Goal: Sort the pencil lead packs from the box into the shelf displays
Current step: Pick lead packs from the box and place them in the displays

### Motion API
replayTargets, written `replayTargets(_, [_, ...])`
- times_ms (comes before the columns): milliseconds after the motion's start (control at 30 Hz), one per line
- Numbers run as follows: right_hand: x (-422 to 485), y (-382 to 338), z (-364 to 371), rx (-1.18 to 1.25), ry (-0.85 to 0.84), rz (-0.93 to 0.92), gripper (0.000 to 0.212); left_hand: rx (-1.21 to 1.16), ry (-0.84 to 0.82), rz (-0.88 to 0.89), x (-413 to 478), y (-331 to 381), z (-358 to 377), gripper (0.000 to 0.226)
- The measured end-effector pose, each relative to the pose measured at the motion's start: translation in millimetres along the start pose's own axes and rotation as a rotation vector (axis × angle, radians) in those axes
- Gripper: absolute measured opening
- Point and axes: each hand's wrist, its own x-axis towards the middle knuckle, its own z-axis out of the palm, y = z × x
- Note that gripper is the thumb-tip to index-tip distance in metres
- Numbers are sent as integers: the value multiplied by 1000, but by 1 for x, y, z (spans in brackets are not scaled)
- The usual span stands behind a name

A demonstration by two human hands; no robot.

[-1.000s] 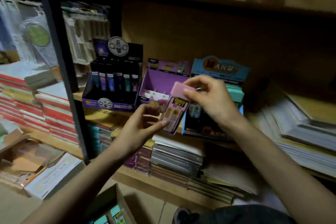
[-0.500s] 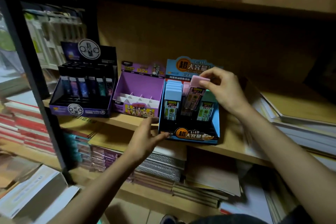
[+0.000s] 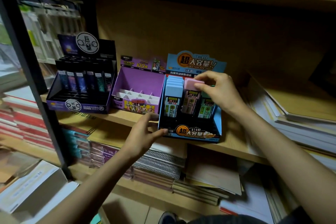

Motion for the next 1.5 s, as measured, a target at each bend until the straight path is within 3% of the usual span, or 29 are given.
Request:
replayTargets(233, [0,6,1,1,-36,20,19,-57,-22,2,1,-3,-1,41])
replayTargets(533, [-2,15,15,-378,-55,-145,27,-73,-131,-65,-2,-1,-10,33])
replayTargets(667, [-6,2,9,-478,-90,-168,30,46,-208,-17,-17,-2,-31,23])
replayTargets(767, [-20,-22,6,-396,-124,-223,26,112,-277,-27,-45,-17,-59,24])
replayTargets(933, [-77,-69,40,-92,-512,-192,16,256,-304,-204,-122,-76,-107,18])
replayTargets(1133, [-160,-78,165,-42,-989,-124,18,357,-267,-487,-223,-166,-132,13])
replayTargets(1300, [-235,-66,277,-27,-1219,8,19,352,-191,-760,-293,-235,-123,34])
replayTargets(1500, [-317,-34,371,-40,-1392,328,17,475,-161,-862,-366,-298,-125,64])
